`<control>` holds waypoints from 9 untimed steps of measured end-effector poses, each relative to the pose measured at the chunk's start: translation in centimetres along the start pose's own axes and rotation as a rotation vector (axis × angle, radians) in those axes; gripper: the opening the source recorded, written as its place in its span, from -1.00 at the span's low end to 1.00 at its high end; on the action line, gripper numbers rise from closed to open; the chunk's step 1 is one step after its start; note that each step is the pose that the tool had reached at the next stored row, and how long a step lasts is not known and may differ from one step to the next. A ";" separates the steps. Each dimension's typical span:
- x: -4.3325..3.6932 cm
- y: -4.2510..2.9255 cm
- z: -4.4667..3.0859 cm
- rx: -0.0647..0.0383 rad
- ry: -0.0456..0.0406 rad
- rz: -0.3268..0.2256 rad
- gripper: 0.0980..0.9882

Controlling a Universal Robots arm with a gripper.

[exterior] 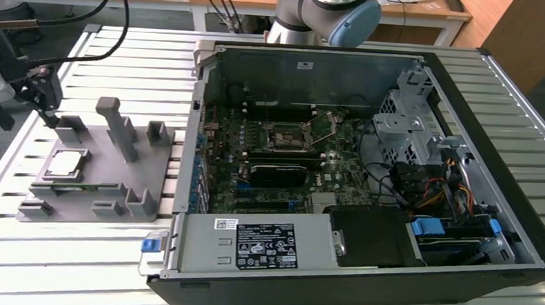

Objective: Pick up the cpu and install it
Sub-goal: 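Pick up the cpu and move it towards the insertion slot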

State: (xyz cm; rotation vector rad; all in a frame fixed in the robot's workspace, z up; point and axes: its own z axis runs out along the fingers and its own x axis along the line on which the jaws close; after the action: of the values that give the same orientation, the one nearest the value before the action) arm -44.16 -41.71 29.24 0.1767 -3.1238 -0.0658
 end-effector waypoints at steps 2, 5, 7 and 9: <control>0.00 0.03 0.65 -0.001 0.0002 0.004 0.23; -0.02 0.01 0.87 -0.001 0.0003 0.004 0.23; -0.02 0.00 1.23 -0.001 0.0003 0.007 0.23; -0.02 -0.02 1.47 -0.001 0.0000 0.014 0.23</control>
State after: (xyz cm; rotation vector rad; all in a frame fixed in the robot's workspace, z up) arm -44.15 -41.67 27.78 0.1549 -3.1245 -0.0668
